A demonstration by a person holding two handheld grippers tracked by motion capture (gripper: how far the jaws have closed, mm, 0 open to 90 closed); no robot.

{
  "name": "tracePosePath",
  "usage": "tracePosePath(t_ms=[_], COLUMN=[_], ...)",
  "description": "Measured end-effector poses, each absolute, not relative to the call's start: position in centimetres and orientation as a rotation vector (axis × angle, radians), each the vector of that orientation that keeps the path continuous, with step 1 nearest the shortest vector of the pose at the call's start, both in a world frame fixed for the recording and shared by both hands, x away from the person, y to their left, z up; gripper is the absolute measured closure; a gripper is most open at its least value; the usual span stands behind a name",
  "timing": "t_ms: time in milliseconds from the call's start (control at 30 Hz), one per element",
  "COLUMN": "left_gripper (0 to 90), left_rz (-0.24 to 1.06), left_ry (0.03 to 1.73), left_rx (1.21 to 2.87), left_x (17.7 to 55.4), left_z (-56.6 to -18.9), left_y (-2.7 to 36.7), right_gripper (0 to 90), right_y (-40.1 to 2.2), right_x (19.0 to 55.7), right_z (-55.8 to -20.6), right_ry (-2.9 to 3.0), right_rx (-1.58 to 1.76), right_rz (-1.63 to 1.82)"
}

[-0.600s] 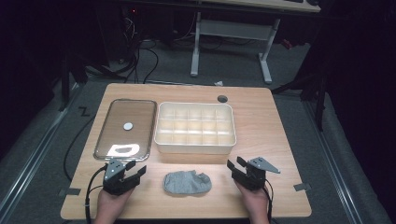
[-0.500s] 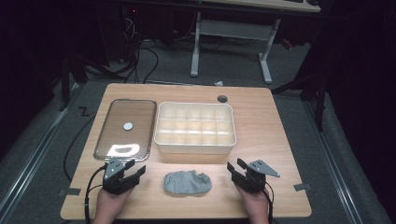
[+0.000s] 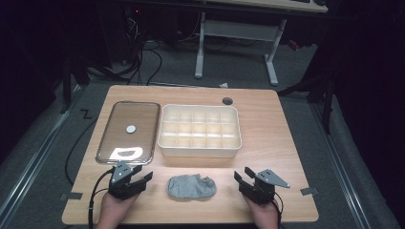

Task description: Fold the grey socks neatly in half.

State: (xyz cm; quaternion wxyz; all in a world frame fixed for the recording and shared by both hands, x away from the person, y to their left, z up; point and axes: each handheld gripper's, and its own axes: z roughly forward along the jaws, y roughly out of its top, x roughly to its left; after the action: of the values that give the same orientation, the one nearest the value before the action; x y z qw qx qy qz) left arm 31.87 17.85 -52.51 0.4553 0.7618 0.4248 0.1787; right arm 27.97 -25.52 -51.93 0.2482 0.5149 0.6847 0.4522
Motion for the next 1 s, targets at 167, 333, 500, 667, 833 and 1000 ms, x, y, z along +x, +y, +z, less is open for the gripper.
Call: tracePosePath(t_ms=[167, 333, 500, 667, 833, 1000], left_gripper=[46.2, 46.0, 45.2, 46.7, 55.8, 59.8], left_rz=[0.443, 0.43, 0.423, 0.434, 0.416, 0.399], left_ry=[1.035, 1.022, 0.997, 0.953, 0.889, 0.862], left_rx=[1.886, 1.889, 1.897, 1.917, 1.939, 1.943], left_x=[31.7, 31.5, 31.1, 30.5, 30.0, 29.7], left_z=[-52.4, -52.2, -52.1, -52.0, -51.9, -51.9], left_y=[17.6, 17.3, 16.6, 15.7, 14.8, 13.9], right_gripper=[51.8, 52.8, 56.3, 60.4, 67.2, 78.9], right_y=[-25.3, -24.8, -24.1, -23.3, -22.0, -20.4], right_x=[27.7, 27.5, 27.2, 26.8, 26.5, 26.3], right_z=[-51.7, -51.4, -51.2, -50.7, -50.5, -50.5], right_ry=[1.87, 1.89, 1.927, 1.968, 2.006, 2.071], right_rx=[1.385, 1.374, 1.343, 1.29, 1.236, 1.196], right_rz=[1.24, 1.255, 1.263, 1.301, 1.315, 1.315])
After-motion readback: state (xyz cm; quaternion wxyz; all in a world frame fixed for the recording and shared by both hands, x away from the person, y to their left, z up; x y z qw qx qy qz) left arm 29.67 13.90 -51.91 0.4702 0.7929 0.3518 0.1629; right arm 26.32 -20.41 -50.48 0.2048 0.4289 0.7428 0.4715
